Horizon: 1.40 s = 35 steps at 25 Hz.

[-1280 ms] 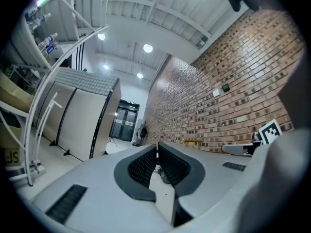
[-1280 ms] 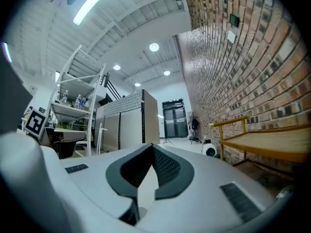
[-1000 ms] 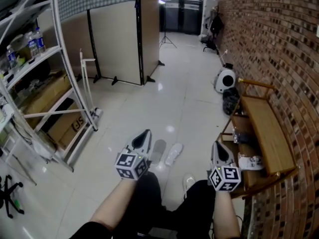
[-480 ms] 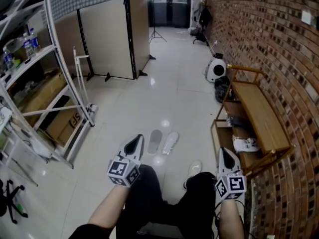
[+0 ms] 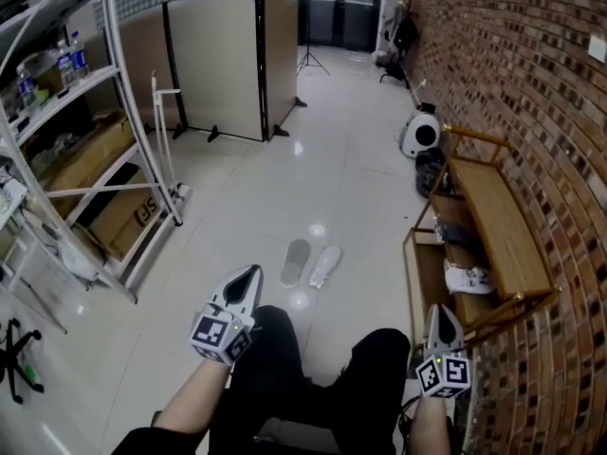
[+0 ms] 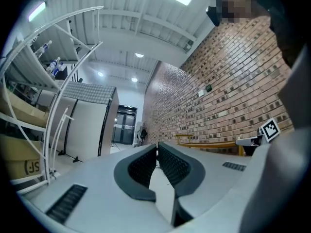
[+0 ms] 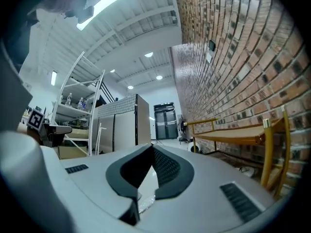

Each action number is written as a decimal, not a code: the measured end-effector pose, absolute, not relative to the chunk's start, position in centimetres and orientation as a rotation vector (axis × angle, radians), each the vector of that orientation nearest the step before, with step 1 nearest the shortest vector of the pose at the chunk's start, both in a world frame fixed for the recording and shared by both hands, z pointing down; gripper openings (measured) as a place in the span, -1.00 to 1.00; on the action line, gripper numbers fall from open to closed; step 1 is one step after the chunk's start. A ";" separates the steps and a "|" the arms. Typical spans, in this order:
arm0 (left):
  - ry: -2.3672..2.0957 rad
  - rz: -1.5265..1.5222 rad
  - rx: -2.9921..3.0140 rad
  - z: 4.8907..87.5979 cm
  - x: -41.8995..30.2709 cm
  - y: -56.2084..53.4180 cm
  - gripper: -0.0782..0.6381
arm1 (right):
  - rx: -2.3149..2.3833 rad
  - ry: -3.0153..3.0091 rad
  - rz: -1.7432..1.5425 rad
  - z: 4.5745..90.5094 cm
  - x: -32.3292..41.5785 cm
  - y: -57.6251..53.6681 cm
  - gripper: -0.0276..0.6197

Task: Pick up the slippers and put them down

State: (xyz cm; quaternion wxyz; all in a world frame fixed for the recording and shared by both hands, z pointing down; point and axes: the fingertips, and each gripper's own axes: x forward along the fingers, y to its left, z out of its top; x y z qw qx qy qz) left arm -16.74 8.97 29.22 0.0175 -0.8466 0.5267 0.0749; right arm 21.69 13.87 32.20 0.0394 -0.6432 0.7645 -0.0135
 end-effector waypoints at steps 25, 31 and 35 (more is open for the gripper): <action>1.525 0.179 -2.598 28.9 -14.9 9.0 -0.73 | -1.963 2.408 0.029 32.2 19.9 12.9 -0.89; 1.561 0.202 -2.610 29.4 -15.1 9.1 -0.73 | -1.939 2.405 -0.017 32.5 20.5 12.7 -0.89; 1.558 0.178 -2.612 29.7 -14.3 9.2 -0.73 | -1.931 2.437 -0.020 32.6 20.2 12.1 -0.89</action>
